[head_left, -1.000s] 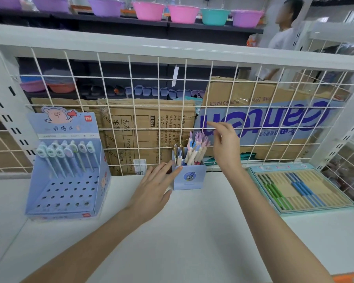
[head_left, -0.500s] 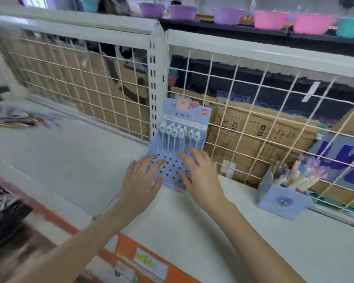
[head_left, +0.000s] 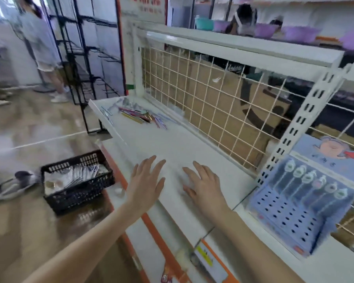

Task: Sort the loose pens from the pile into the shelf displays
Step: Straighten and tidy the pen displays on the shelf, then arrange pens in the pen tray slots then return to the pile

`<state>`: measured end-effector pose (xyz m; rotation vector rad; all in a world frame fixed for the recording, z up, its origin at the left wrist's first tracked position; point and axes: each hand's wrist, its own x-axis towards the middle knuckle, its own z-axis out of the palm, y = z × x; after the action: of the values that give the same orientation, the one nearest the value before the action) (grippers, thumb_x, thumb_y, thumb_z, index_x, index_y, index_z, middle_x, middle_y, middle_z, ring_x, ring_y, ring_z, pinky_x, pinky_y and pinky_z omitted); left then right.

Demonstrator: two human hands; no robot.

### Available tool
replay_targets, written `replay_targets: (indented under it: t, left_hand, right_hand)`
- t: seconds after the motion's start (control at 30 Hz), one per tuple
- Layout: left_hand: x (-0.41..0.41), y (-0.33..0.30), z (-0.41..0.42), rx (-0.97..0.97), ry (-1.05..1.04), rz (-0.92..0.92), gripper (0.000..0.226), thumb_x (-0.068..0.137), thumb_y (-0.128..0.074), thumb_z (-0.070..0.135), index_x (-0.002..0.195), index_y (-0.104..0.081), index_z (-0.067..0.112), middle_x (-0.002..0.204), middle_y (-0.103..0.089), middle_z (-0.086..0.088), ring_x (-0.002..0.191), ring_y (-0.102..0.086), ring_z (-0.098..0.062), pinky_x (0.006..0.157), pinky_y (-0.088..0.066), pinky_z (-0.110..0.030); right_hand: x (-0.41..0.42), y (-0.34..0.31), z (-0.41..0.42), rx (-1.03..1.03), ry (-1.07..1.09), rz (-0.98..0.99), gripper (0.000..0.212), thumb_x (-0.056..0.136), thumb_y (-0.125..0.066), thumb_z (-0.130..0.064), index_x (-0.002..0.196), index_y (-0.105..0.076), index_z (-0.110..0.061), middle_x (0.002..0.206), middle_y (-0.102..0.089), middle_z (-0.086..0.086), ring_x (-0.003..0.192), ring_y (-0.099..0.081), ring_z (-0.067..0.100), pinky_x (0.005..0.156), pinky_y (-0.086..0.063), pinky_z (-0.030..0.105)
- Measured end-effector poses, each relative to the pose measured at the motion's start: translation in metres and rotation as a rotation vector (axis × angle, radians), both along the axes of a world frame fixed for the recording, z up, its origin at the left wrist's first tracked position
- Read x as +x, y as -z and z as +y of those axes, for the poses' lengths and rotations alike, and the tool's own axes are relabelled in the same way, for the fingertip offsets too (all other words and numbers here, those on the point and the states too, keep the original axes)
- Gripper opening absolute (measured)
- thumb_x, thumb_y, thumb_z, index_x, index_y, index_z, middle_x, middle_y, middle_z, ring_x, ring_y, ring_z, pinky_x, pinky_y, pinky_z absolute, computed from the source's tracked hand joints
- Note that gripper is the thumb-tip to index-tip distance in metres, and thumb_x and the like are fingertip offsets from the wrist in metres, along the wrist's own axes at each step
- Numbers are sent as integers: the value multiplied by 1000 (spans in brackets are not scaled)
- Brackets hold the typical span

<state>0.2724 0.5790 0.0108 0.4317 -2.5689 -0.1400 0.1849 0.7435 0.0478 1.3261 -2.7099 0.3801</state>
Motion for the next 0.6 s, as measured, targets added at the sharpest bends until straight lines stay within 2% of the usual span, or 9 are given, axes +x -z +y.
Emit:
replay_targets:
  t: [0.07, 0.13, 0.3, 0.37, 0.47, 0.6]
  left_hand:
    - [-1, 0, -36, 22, -16, 9, 43, 85, -60, 26, 127, -53, 15, 127, -56, -16, 110, -58, -37, 89, -47, -52]
    - [0, 0, -71, 22, -34, 14, 44, 85, -59, 28, 127, -53, 15, 127, -56, -16, 109, -59, -36, 88, -49, -51]
    - [2, 9, -157, 60, -77, -18, 51, 77, -74, 21, 124, -56, 13, 123, -59, -17, 106, -60, -36, 85, -49, -50]
    - [3, 17, -184, 79, -85, -45, 46, 83, -66, 26, 126, -55, 14, 125, -58, -15, 110, -58, -35, 89, -47, -48]
    - [2, 24, -221, 128, -102, -89, 47, 87, -39, 38, 125, -55, 15, 122, -60, -13, 110, -59, -32, 92, -46, -45]
    - [-15, 31, -265, 202, -110, -71, 47, 89, -43, 37, 129, -52, 15, 128, -56, -13, 115, -55, -34, 97, -41, -46]
  right_hand:
    - [-5, -1, -36, 15, -37, -14, 55, 97, -45, -32, 147, -22, -28, 157, -8, 1, 142, -11, 23, 112, -11, 34]
    - [-9, -2, -75, 7, -51, -25, 54, 98, -43, -32, 147, -20, -28, 157, -6, 0, 142, -10, 22, 111, -10, 32]
    - [-16, 4, -168, 15, -73, -57, 53, 98, -43, -31, 147, -21, -28, 157, -8, 0, 142, -11, 22, 111, -12, 32]
    - [-17, 10, -195, 25, -69, -86, 53, 98, -42, -32, 147, -21, -28, 157, -9, 0, 141, -12, 22, 110, -13, 32]
    - [-21, 19, -232, 35, -76, -153, 53, 98, -42, -31, 147, -20, -27, 156, -10, -1, 141, -13, 21, 110, -13, 31]
    - [-41, 24, -273, 56, -64, -208, 53, 98, -43, -32, 146, -21, -28, 156, -11, -1, 141, -13, 20, 110, -13, 29]
